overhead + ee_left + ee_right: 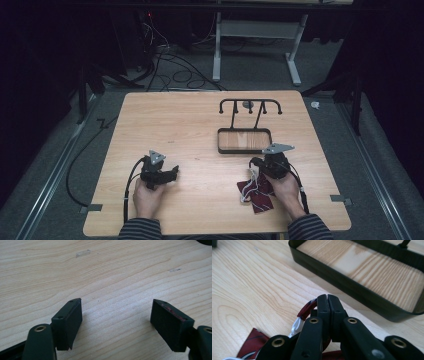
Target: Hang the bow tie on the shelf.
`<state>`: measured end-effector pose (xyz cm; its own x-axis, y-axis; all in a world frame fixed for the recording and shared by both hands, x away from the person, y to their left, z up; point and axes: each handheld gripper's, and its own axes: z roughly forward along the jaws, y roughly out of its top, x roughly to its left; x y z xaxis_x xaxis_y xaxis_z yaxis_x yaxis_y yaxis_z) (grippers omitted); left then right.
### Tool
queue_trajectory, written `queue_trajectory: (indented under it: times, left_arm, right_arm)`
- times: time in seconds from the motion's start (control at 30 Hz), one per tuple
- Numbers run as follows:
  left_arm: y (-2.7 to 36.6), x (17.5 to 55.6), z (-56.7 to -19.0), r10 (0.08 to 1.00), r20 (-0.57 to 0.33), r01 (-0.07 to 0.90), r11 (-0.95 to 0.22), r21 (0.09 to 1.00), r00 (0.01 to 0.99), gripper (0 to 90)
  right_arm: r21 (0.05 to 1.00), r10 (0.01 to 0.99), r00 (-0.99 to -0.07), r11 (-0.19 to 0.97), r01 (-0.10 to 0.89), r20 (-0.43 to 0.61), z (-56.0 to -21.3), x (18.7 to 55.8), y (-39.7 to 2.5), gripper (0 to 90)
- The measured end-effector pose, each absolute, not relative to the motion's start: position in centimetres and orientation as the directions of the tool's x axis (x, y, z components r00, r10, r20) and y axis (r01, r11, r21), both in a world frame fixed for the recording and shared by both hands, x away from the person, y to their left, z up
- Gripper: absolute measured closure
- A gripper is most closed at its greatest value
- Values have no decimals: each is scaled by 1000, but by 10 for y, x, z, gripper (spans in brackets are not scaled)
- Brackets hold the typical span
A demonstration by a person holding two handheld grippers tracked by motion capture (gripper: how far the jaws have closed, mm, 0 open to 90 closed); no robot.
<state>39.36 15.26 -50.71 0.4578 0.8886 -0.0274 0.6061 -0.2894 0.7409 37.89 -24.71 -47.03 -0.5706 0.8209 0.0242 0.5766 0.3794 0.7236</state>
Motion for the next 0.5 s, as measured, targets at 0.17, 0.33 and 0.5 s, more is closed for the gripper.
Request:
queue_trajectory:
  times: [0.17,0.33,0.5]
  left_arm:
    - [153,394,-507,889,-27,606,-289,741,458,261]
    - [153,394,-507,889,-28,606,-289,741,458,261]
    - [153,394,-507,889,-28,606,-289,741,458,261]
  right_arm:
    - [737,823,-567,372,564,18,-461,373,-252,900]
    - [745,816,-578,387,543,-3,-454,370,-252,900]
    - [752,814,-580,385,535,-4,-450,368,-252,900]
